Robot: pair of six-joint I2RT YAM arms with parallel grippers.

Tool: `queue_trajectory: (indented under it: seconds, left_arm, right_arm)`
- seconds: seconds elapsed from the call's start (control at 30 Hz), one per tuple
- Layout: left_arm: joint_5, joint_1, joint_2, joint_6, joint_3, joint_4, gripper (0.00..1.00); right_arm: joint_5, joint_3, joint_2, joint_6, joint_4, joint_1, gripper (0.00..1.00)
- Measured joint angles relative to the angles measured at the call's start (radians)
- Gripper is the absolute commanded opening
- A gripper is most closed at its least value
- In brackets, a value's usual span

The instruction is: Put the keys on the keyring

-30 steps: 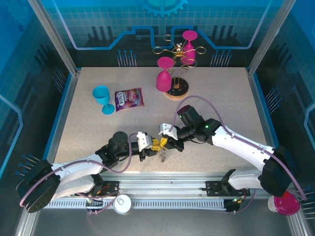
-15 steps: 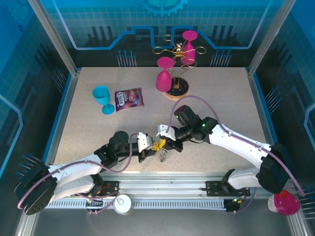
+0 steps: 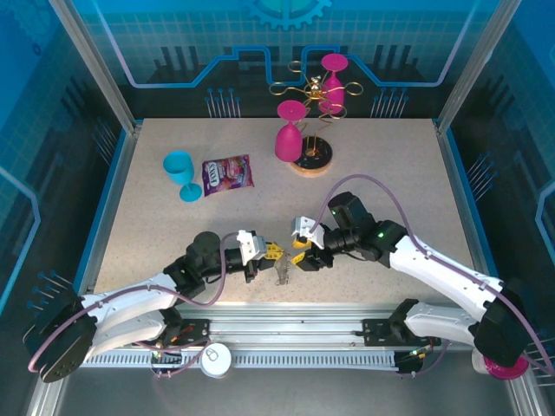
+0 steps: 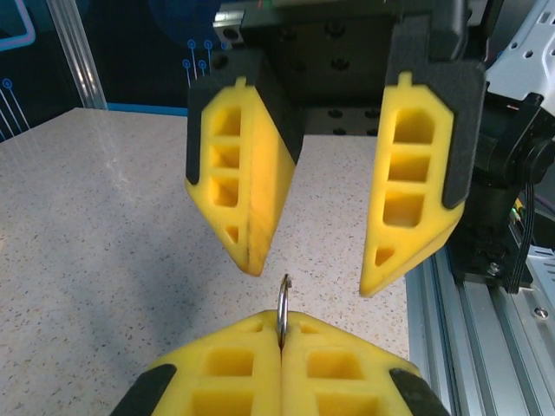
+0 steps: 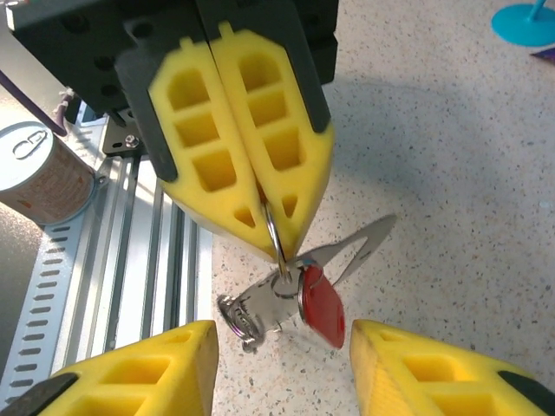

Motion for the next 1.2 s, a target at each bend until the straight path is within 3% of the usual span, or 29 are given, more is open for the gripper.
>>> queue_trajectory:
  seconds: [0.73, 0.87, 1.03, 1.2]
  left_arm:
    - [-0.015, 0.0, 0.002, -0.026, -0.007, 0.034, 0.0]
    - [-0.018, 0.0, 0.002, -0.026, -0.007, 0.035, 0.0]
    - [-0.023, 0.0, 0.002, -0.026, -0.007, 0.034, 0.0]
    - [-0.055, 0.0, -0.01, -0.025, -0.007, 0.002, 0.0]
  right_arm:
    - [0.058, -0.053, 0.082, 0.054, 0.156, 0.035, 0.44]
    - [0.065, -0.056, 0.092, 0.066, 0.19, 0.037, 0.35]
    - [0.075, -0.059, 0.105, 0.075, 0.217, 0.04, 0.09]
    - [0.119, -0.058, 0.09, 0.058, 0.187, 0.04, 0.01]
